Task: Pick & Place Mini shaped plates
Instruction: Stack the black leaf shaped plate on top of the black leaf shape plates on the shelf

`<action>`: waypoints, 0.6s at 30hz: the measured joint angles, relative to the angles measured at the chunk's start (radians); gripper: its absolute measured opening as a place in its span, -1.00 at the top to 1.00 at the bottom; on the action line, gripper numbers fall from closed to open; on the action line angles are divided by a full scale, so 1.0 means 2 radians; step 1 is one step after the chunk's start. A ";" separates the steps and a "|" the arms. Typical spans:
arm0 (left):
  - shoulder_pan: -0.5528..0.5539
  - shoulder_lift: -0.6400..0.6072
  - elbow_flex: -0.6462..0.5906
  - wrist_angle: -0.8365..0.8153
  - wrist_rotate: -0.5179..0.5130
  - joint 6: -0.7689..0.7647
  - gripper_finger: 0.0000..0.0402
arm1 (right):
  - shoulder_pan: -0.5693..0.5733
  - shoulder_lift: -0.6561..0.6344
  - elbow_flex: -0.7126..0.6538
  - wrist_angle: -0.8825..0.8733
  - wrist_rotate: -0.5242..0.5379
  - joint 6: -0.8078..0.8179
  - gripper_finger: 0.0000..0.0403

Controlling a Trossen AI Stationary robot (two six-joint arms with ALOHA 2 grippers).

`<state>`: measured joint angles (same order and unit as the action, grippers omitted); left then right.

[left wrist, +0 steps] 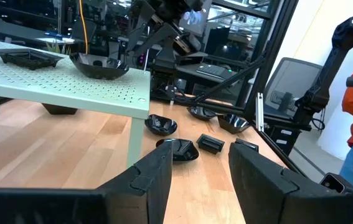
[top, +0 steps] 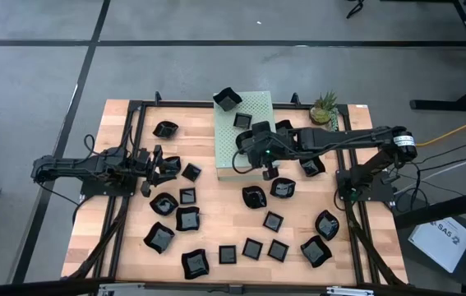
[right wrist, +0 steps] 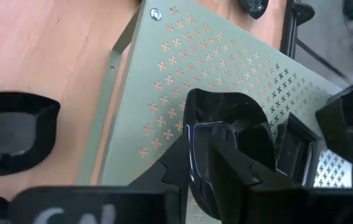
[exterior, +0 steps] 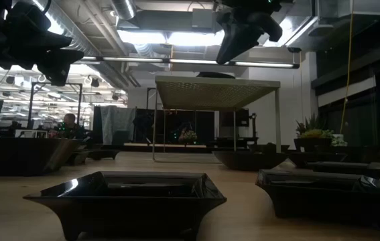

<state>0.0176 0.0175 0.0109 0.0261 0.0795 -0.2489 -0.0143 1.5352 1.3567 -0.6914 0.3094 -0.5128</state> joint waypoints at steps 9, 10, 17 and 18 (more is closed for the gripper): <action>0.000 0.000 0.000 0.000 0.000 0.000 0.24 | 0.025 -0.003 0.000 0.001 0.000 0.067 0.70; 0.000 0.000 0.000 0.000 0.000 0.000 0.24 | 0.028 -0.005 0.000 0.001 0.000 0.074 0.70; 0.000 0.000 0.000 0.000 0.000 0.000 0.24 | 0.051 -0.006 0.000 0.003 0.002 0.147 0.70; 0.000 0.000 0.000 0.000 0.000 0.000 0.24 | 0.055 -0.006 0.000 0.003 0.002 0.160 0.70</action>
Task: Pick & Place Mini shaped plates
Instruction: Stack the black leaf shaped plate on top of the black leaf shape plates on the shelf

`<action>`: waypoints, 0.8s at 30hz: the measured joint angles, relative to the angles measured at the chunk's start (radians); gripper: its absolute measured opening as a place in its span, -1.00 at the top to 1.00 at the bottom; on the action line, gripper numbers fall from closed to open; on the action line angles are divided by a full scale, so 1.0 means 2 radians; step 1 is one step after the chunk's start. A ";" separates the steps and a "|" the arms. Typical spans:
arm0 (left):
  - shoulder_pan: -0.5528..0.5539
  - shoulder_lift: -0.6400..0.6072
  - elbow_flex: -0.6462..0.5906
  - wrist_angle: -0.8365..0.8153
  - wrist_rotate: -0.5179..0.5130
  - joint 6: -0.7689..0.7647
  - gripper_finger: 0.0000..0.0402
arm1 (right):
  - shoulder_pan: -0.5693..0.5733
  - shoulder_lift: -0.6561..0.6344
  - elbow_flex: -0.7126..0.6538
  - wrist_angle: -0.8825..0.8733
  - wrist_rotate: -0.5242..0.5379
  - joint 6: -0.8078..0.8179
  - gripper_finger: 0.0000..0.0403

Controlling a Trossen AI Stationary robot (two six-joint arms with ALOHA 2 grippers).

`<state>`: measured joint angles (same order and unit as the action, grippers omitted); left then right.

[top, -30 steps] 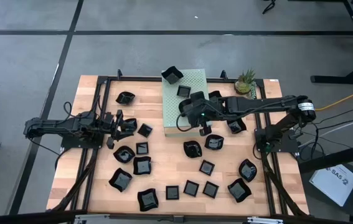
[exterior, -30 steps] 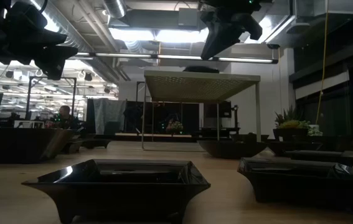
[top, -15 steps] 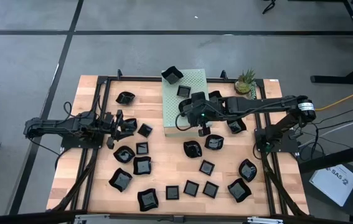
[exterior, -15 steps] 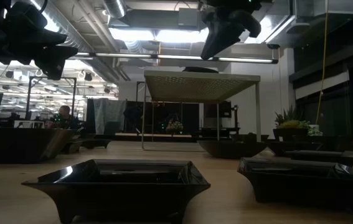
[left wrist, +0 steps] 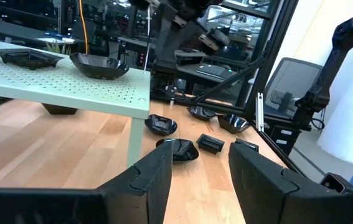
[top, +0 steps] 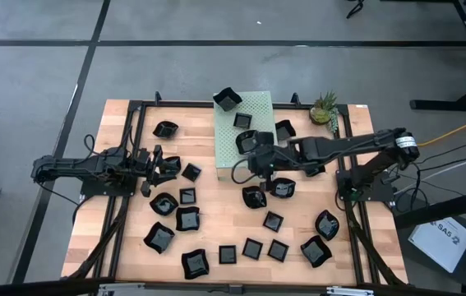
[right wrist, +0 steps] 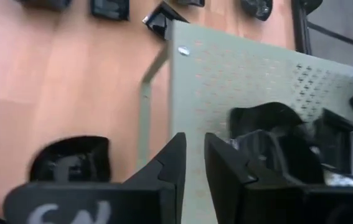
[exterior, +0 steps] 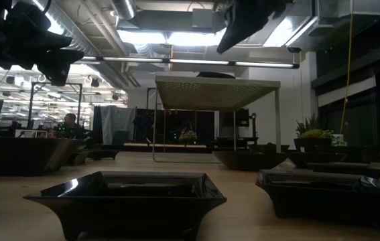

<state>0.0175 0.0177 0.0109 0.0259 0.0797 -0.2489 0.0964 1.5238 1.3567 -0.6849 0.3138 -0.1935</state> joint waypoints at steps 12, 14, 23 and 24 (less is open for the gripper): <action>0.000 0.000 0.000 0.000 0.000 0.000 0.24 | 0.068 0.020 0.000 -0.003 -0.012 0.215 0.70; 0.000 0.000 0.000 0.000 0.000 0.000 0.24 | 0.077 0.021 0.000 -0.005 -0.035 0.243 0.70; 0.000 0.000 0.000 0.000 0.000 0.000 0.24 | 0.106 0.037 0.000 -0.031 -0.055 0.322 0.60; 0.000 0.000 0.000 0.000 0.000 0.000 0.24 | 0.107 0.041 0.000 -0.031 -0.055 0.328 0.55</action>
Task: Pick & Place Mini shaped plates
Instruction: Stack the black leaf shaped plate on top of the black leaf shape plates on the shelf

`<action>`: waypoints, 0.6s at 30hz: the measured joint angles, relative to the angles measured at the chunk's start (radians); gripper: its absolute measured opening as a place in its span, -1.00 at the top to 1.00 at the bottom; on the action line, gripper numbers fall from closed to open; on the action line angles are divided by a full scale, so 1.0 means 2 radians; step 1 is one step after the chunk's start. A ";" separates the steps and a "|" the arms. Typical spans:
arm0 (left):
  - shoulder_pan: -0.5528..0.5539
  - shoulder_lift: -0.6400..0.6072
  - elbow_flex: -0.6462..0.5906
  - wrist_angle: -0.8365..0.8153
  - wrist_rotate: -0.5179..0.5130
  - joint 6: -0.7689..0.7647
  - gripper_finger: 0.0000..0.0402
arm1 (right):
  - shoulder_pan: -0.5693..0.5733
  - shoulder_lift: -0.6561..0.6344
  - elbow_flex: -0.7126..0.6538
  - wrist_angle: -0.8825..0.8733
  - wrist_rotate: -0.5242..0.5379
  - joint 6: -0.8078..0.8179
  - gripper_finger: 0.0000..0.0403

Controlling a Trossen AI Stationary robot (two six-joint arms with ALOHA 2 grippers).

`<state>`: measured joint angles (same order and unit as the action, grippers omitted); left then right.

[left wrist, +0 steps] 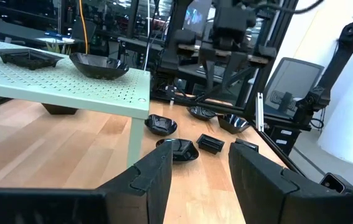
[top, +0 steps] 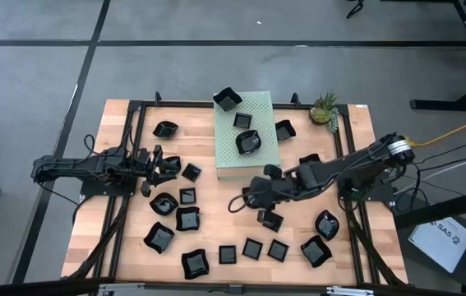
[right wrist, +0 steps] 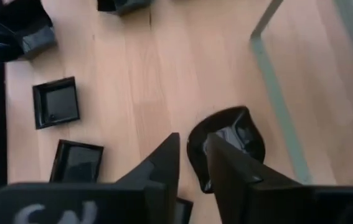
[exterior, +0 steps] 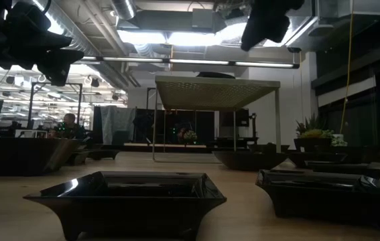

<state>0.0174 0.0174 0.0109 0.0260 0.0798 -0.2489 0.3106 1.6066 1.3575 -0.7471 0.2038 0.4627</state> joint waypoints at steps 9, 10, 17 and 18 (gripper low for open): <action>0.000 0.000 0.000 0.000 0.000 0.000 0.24 | 0.010 0.049 0.000 -0.004 0.005 -0.011 0.05; 0.000 0.000 0.000 0.000 0.000 0.000 0.24 | 0.012 0.055 0.000 -0.004 0.006 -0.012 0.03; 0.000 0.000 0.000 0.000 0.000 0.000 0.24 | 0.014 0.092 0.000 -0.003 0.006 -0.027 0.03; 0.000 0.000 0.000 0.000 0.000 0.000 0.24 | 0.014 0.097 0.000 -0.003 0.006 -0.028 0.05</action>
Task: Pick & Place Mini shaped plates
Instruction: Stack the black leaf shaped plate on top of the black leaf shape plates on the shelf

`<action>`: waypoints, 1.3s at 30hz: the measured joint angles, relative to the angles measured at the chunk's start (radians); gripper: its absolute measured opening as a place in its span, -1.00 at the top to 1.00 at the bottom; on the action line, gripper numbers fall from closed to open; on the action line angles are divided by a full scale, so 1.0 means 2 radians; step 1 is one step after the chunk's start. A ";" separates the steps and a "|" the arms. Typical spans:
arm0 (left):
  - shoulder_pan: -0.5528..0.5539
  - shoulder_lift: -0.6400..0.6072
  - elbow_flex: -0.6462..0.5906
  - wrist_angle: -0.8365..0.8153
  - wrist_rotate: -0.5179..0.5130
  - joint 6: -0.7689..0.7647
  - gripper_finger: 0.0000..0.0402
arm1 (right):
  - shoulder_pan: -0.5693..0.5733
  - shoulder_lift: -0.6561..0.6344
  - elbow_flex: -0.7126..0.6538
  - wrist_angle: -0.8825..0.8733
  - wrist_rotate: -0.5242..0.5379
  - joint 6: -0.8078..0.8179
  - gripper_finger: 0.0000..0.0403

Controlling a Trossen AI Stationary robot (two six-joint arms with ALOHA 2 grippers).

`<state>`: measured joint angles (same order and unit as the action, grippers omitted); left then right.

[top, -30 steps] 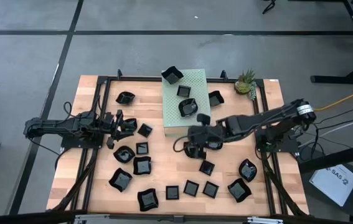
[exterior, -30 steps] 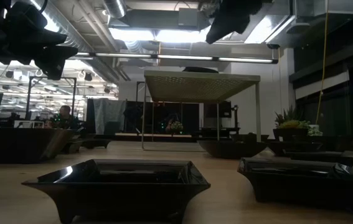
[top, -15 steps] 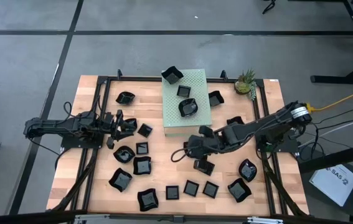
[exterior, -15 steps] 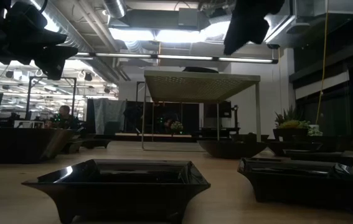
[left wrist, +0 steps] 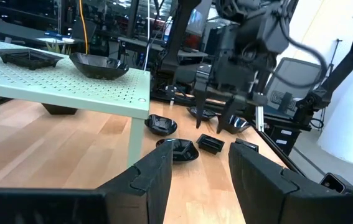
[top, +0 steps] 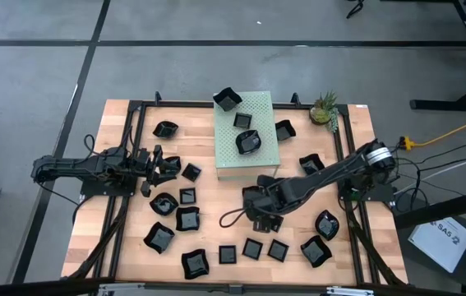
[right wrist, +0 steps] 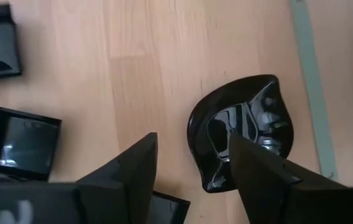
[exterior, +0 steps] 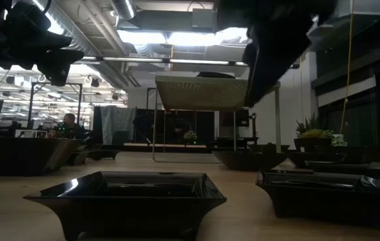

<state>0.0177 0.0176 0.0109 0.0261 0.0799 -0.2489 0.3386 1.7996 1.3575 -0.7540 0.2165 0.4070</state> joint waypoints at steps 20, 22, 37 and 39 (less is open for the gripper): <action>0.000 0.000 0.000 0.000 0.000 0.000 0.24 | -0.004 0.086 -0.001 0.011 0.049 -0.038 0.26; 0.000 0.000 0.000 0.000 0.000 0.000 0.24 | -0.006 0.086 -0.001 0.011 0.064 -0.038 0.30; 0.000 0.000 0.000 0.000 0.000 0.000 0.24 | -0.008 0.086 -0.001 0.011 0.066 -0.026 0.96; 0.000 0.000 0.000 0.000 0.000 0.000 0.24 | -0.008 0.086 -0.001 0.011 0.066 -0.024 0.96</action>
<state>0.0176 0.0175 0.0109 0.0261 0.0798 -0.2489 0.3225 1.9713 1.3563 -0.7315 0.3483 0.3595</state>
